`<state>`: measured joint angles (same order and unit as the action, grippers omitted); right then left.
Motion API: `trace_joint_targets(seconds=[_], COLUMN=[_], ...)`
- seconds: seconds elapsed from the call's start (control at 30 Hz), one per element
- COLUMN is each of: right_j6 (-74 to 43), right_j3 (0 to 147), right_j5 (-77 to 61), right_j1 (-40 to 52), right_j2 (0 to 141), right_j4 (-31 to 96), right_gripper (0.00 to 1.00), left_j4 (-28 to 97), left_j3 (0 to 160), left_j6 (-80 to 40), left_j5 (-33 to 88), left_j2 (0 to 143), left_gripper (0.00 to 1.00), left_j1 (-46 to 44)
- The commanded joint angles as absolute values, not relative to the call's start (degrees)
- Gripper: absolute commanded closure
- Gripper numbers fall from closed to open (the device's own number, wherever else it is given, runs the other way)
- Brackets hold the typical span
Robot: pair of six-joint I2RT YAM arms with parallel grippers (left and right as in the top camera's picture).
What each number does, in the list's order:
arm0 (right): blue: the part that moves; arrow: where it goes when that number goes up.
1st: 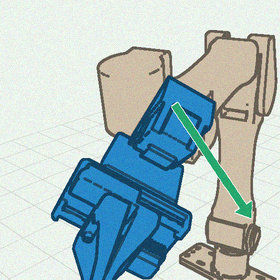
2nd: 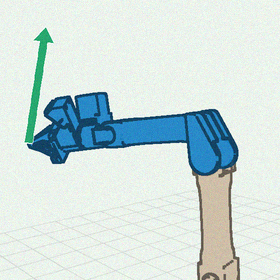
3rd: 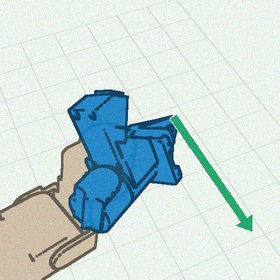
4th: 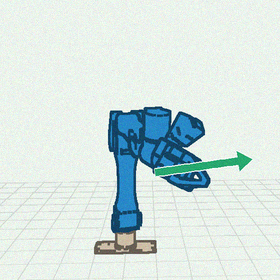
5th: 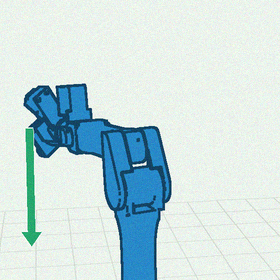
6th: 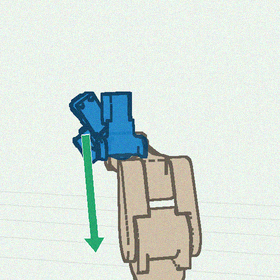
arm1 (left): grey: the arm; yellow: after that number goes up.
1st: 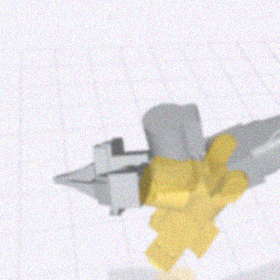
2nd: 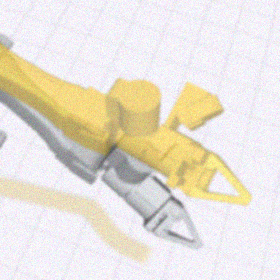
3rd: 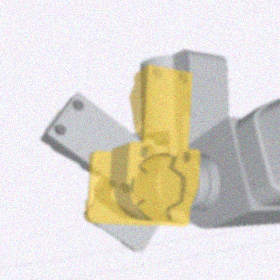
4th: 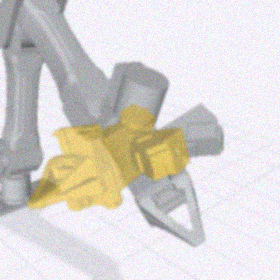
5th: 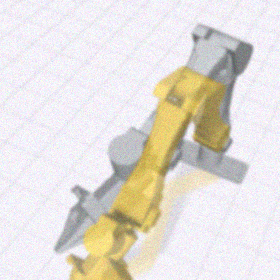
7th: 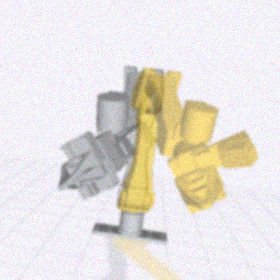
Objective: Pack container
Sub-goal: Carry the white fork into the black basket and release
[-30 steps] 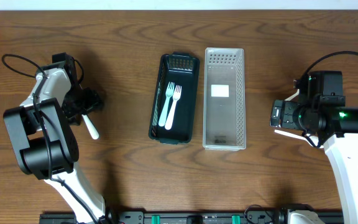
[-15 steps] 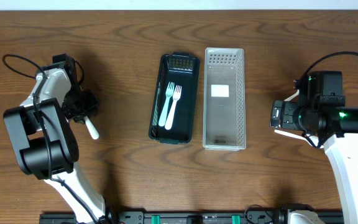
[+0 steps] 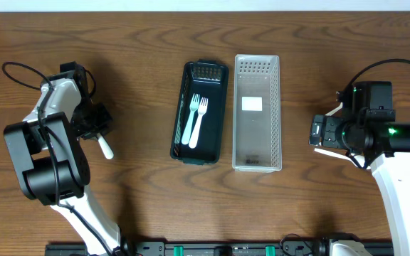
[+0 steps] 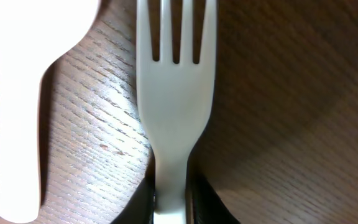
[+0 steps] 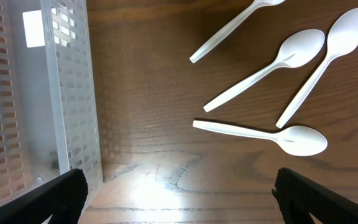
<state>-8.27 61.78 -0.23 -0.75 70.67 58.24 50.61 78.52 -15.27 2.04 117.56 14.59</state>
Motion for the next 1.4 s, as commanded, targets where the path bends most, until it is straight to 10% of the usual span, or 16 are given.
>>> trace_joint_targets(seconds=[0.0, 0.57, 0.97, 1.37], right_j6=[-7.4, -7.4, -7.4, -7.4], right_j3=[62.8, 62.8, 62.8, 62.8], right_j5=[-0.3, -0.2, -0.2, -0.2], right_j1=[-0.4, -0.4, -0.4, -0.4], right_j2=[70.6, 70.6, 70.6, 70.6], right_j4=[58.6, 58.7, 58.2, 58.3], right_gripper=[0.01, 0.01, 0.01, 0.01], left_j4=[49.3, 49.8, 49.3, 43.3], left_j3=[76.7, 79.3, 79.3, 79.3], left_j6=[-15.1, -12.9, 4.1, 5.7], left_j5=[3.4, 3.4, 3.4, 3.4], left_j2=[119.8, 108.5, 87.8, 99.3], left_gripper=[0.90, 0.94, 0.94, 0.94], left_j1=[14.7, 11.1, -14.6, -29.1])
